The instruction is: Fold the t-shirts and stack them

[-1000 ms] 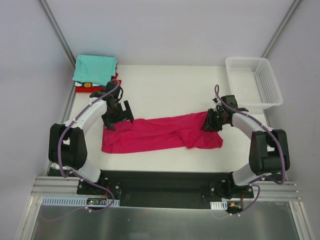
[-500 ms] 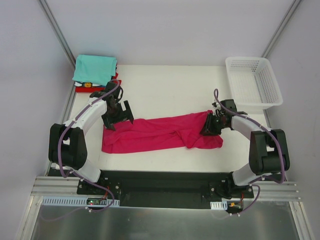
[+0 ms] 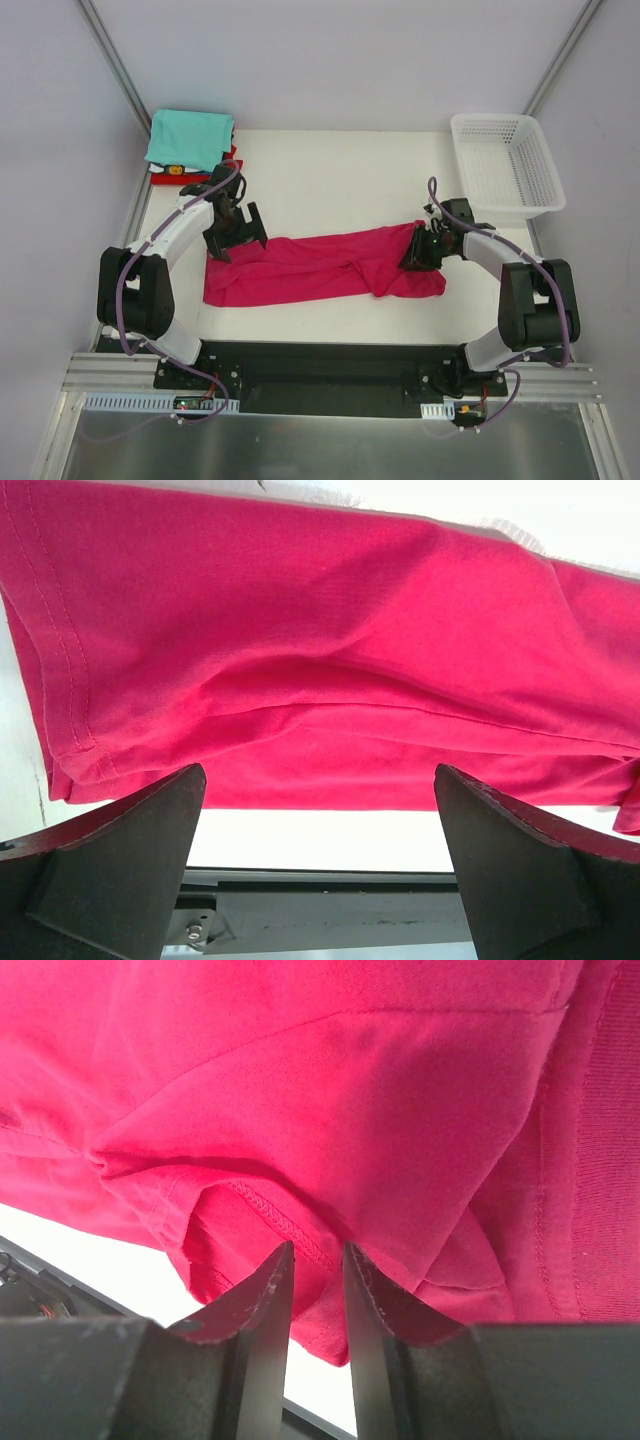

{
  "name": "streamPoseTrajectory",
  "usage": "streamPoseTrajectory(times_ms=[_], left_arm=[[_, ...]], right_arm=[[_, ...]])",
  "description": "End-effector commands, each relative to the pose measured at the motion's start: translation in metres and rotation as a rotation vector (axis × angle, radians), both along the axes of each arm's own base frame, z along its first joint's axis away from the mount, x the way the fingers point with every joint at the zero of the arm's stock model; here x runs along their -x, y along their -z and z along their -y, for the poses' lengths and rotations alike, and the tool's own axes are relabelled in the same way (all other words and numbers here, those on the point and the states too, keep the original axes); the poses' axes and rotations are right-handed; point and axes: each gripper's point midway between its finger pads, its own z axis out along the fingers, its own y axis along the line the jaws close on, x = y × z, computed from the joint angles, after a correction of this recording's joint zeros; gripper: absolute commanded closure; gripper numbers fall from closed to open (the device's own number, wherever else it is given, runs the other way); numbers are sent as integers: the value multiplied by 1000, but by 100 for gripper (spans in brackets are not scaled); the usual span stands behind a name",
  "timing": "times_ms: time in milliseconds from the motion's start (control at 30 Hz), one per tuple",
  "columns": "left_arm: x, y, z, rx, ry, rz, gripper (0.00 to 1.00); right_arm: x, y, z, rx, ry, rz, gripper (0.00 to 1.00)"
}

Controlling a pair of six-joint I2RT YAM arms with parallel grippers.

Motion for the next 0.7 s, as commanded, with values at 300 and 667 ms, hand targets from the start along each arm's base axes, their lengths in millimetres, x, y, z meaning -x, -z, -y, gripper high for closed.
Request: streamPoseTrajectory(times_ms=[300, 667], left_arm=[[14, -8, -3, -9, -3, 9, 1], [17, -12, -3, -3, -4, 23, 1]], right_arm=[[23, -32, -10, -45, -30, 43, 71], [41, -31, -11, -6, -39, 65, 70]])
